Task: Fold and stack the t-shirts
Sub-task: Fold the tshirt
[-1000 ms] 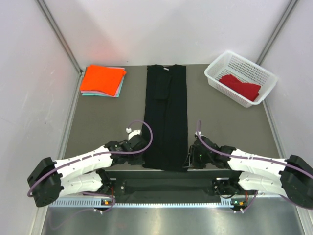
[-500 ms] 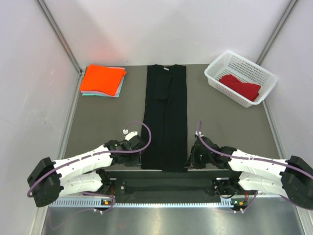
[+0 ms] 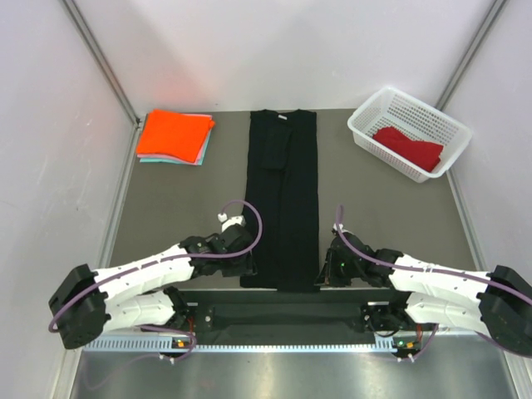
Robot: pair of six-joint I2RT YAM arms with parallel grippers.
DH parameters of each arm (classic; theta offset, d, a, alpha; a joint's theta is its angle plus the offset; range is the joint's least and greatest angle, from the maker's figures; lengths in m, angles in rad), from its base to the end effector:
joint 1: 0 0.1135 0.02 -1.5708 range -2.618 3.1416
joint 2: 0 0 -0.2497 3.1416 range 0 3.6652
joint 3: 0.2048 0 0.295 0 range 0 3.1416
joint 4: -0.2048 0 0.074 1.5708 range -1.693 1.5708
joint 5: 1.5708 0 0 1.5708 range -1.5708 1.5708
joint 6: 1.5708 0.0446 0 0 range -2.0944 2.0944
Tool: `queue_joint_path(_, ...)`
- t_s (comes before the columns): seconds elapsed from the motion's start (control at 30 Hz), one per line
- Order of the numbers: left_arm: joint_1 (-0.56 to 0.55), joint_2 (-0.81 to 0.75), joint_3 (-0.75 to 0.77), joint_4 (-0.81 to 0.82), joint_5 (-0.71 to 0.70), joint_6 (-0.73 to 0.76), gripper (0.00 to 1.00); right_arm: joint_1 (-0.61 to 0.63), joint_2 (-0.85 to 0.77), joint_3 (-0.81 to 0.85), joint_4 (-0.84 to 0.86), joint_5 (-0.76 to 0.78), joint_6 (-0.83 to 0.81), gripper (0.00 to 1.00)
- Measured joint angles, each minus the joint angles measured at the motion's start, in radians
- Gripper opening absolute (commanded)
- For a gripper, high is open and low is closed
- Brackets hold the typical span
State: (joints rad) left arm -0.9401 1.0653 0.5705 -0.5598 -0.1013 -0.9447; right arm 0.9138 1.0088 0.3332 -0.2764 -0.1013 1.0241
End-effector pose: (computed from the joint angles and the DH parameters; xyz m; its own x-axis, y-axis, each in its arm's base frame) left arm 0.1453 -0.1913 0.1447 -0.9278 -0.0965 -0.3605 0.0380 0.9366 -0.3484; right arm 0.1299 0.1758 0.0946 -0.9622 0.1441 -0.2312 -0.0032 0.8427 0.5383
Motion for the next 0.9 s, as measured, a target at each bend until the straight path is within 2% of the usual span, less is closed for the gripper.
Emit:
queue_joint_path(0.07,0.001,0.04,0.0,0.018,0.006,0.001,0.5,0.0,0.0,0.0,0.0,0.001,0.0,0.0)
queue_joint_path(0.13,0.002,0.089,0.0,0.026,0.013,0.002,0.44,0.0,0.0,0.0,-0.002,0.002,-0.001,0.0)
queue_joint_path(0.17,0.002,0.108,0.0,0.025,0.015,0.003,0.38,0.0,0.0,0.001,-0.005,0.003,-0.002,0.0)
queue_joint_path(0.2,0.002,0.129,0.0,0.022,0.016,0.005,0.25,0.0,0.0,0.002,-0.01,0.006,-0.002,0.0)
queue_joint_path(0.3,0.002,0.153,0.002,-0.003,0.014,0.016,0.09,0.0,-0.002,0.002,-0.027,0.014,-0.002,0.0)
queue_joint_path(0.33,0.002,0.153,0.008,-0.018,0.01,0.02,0.08,0.0,-0.003,0.002,-0.032,0.018,-0.002,0.0)
queue_joint_path(0.4,0.002,0.153,0.027,-0.055,0.005,0.027,0.07,0.0,-0.012,0.002,-0.039,0.021,-0.002,0.0)
queue_joint_path(0.43,0.002,0.152,0.038,-0.072,0.003,0.029,0.11,0.0,-0.015,0.002,-0.042,0.022,-0.002,0.0)
queue_joint_path(0.53,0.002,0.15,0.058,-0.099,0.007,0.037,0.29,0.0,-0.021,0.002,-0.046,0.024,-0.002,0.0)
queue_joint_path(0.8,0.001,0.134,0.068,-0.17,0.041,0.055,0.32,0.0,-0.034,0.002,-0.056,0.024,-0.002,0.0)
queue_joint_path(0.9,0.0,0.103,0.085,-0.206,0.041,0.059,0.37,0.0,-0.045,0.002,-0.059,0.024,-0.002,0.03)
